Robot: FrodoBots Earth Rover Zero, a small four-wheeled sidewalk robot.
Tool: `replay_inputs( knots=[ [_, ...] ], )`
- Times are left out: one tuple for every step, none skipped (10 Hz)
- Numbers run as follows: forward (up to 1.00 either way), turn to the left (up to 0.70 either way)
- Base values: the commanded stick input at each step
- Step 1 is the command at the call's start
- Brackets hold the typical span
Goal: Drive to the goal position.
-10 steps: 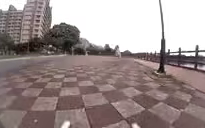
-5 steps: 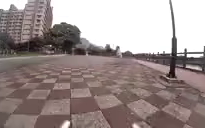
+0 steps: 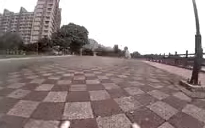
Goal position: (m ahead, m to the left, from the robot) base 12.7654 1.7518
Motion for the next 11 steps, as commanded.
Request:
replay_inputs(
  knots=[
    [1.00, 0.00],
    [1.00, 0.00],
    [1.00, 0.00],
    [1.00, 0.00],
    [1.00, 0.00],
    [1.00, 0.00],
    [1.00, 0.00],
    [1.00, 0.00],
    [1.00, 0.00],
    [1.00, 0.00],
    [1.00, 0.00]
  ],
)
